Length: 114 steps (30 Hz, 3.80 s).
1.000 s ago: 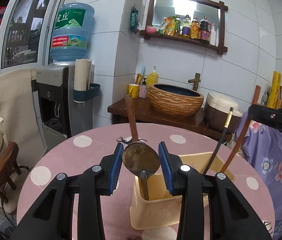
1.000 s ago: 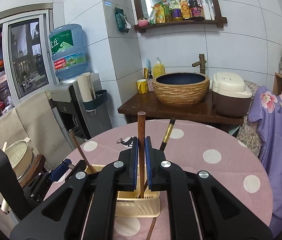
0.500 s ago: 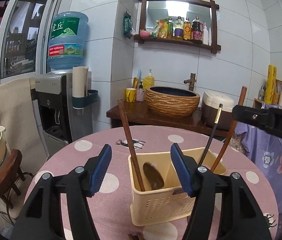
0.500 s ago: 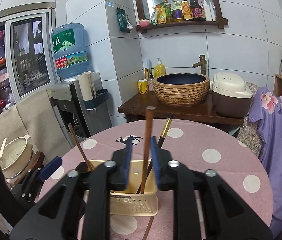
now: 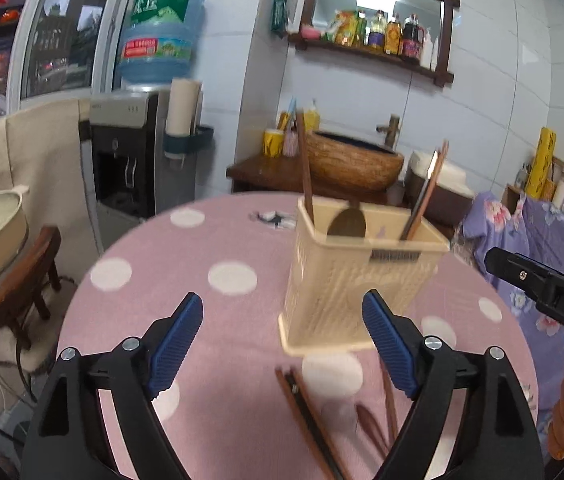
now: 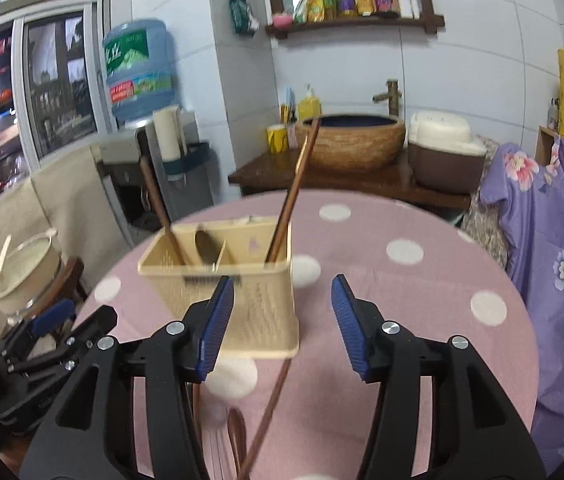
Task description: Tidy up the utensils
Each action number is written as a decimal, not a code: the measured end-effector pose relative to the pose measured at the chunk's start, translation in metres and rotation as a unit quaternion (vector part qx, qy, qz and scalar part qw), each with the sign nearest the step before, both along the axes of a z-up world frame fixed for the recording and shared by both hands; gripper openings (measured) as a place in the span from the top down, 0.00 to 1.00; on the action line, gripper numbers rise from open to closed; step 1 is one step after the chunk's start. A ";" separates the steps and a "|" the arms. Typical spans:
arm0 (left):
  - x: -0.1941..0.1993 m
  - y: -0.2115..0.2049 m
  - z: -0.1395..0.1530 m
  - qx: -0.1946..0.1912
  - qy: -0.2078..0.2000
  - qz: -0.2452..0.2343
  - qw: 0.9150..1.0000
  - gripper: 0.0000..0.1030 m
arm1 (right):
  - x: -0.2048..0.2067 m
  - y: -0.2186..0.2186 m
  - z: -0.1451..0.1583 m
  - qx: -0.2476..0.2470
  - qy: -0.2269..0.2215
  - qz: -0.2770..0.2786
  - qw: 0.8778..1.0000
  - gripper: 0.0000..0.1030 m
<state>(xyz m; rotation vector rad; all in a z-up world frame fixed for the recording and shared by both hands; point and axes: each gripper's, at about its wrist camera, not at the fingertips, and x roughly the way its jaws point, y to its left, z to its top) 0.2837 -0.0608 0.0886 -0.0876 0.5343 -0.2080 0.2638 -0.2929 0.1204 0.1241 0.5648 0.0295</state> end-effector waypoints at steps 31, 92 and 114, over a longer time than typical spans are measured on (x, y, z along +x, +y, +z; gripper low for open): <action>-0.042 0.028 -0.093 0.018 0.128 0.015 0.992 0.50 | -0.003 0.010 -0.130 0.053 0.181 0.018 0.982 0.62; 0.021 0.009 -0.095 0.003 0.203 0.000 0.979 0.57 | 0.056 0.001 -0.138 0.025 0.233 -0.027 0.972 0.93; 0.014 0.010 -0.096 0.026 0.195 0.040 0.980 0.57 | 0.058 0.008 -0.137 0.005 0.231 -0.031 0.972 0.93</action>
